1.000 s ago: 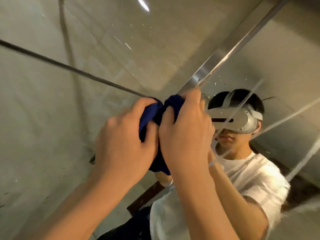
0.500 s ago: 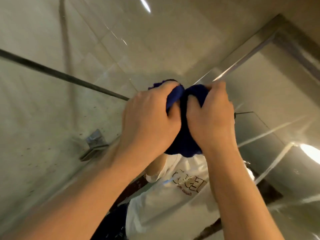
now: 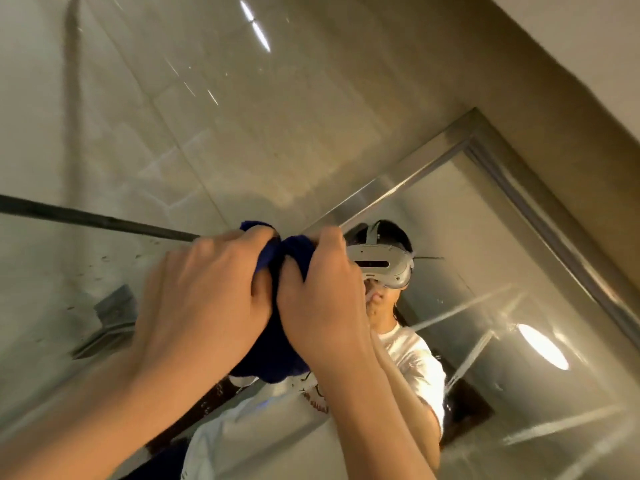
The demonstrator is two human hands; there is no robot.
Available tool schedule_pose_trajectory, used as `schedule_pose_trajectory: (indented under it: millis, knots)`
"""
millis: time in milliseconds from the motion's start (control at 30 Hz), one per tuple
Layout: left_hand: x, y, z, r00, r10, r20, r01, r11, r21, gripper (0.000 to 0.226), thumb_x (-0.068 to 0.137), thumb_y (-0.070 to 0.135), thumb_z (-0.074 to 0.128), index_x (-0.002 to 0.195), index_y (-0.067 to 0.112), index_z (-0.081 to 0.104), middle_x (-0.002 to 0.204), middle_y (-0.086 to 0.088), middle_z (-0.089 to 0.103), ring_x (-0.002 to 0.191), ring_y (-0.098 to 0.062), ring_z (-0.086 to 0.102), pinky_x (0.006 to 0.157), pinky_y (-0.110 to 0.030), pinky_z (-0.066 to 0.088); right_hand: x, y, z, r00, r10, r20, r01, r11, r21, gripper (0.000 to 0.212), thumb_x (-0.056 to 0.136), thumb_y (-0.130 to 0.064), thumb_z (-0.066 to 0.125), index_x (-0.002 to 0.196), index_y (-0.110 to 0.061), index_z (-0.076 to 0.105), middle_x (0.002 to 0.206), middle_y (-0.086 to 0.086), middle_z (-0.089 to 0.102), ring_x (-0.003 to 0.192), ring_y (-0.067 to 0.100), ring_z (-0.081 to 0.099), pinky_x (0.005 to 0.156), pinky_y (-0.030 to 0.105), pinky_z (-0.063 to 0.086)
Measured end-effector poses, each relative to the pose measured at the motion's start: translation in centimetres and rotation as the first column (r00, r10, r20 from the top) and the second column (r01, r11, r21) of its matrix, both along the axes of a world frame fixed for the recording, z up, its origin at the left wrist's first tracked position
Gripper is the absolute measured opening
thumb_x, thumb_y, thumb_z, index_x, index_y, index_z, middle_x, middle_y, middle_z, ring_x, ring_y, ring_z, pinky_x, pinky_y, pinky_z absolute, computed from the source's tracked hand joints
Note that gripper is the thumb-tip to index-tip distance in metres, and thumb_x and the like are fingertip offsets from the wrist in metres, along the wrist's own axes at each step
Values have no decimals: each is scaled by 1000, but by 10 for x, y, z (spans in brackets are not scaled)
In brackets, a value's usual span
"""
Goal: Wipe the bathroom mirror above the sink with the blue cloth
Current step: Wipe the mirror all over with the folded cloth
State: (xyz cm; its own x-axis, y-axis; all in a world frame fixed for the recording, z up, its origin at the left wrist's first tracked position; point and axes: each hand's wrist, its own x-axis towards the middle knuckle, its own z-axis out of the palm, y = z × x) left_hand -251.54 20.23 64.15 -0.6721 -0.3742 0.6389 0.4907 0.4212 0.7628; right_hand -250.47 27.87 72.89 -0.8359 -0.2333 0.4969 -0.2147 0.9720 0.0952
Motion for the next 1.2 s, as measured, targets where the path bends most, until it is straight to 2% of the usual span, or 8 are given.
schedule_pose_trajectory:
  millis: [133, 267, 433, 600, 933, 1000, 1100, 1200]
  knots:
    - [-8, 0, 43, 993, 2, -117, 8, 996, 87, 24, 87, 20, 47, 99, 23, 68, 66, 0, 66, 53, -28, 59, 47, -32, 46, 1, -2, 43, 992, -28, -119, 26, 999, -20, 15, 94, -26, 49, 107, -19, 46, 97, 0, 59, 90, 22, 58, 79, 41, 51]
    - [-17, 9, 103, 963, 18, -271, 42, 976, 215, 27, 93, 35, 47, 112, 23, 62, 85, 1, 68, 67, -27, 63, 58, -40, 52, 2, 1, 99, 933, -26, -359, -7, 996, -92, 12, 95, -23, 53, 102, -19, 45, 74, -13, 51, 63, 3, 51, 56, 16, 44]
    - [-33, 14, 165, 938, -59, -343, 137, 968, 208, 29, 94, 41, 53, 120, 27, 56, 101, 7, 64, 77, -12, 54, 64, -31, 43, 1, 2, 146, 903, -42, -427, -37, 984, -175, 12, 96, -19, 50, 104, -15, 42, 76, -6, 54, 62, 5, 55, 53, 25, 46]
    - [-51, -14, 151, 887, -307, -345, 383, 907, 176, 32, 79, 45, 44, 101, 33, 64, 82, 4, 68, 73, -17, 65, 66, -39, 56, -7, -10, 146, 932, -45, -360, 23, 998, -66, 13, 96, -21, 49, 105, -14, 42, 74, -5, 52, 64, 10, 54, 54, 32, 46]
    - [-21, -17, 59, 952, -300, -62, 306, 943, 132, 37, 78, 44, 32, 104, 46, 58, 81, 14, 67, 69, -19, 66, 60, -42, 55, -8, -3, 51, 982, -51, -184, 83, 982, 169, 19, 89, -33, 42, 103, -22, 33, 97, 7, 57, 84, 34, 59, 82, 53, 51]
    - [-19, -19, 77, 951, -298, -80, 308, 933, 186, 37, 78, 46, 36, 108, 49, 57, 85, 14, 70, 75, -21, 67, 66, -40, 56, -3, -2, 70, 989, -57, -133, 70, 993, 94, 14, 92, -25, 46, 103, -21, 37, 93, 4, 57, 84, 28, 59, 79, 43, 51]
    - [-24, -18, 122, 925, -309, -222, 359, 901, 242, 37, 81, 43, 43, 113, 43, 60, 90, 8, 71, 82, -22, 66, 73, -39, 55, 3, -6, 116, 953, -48, -298, 40, 999, -31, 12, 95, -19, 50, 102, -18, 40, 75, -10, 51, 67, 8, 53, 54, 18, 42]
    - [-40, -14, 166, 907, -298, -297, 365, 908, 205, 25, 89, 37, 52, 109, 33, 66, 93, 4, 71, 83, -21, 65, 74, -40, 55, -2, -9, 148, 928, -60, -367, 23, 994, -106, 12, 96, -18, 48, 106, -14, 41, 71, -7, 50, 60, 6, 50, 45, 18, 37]
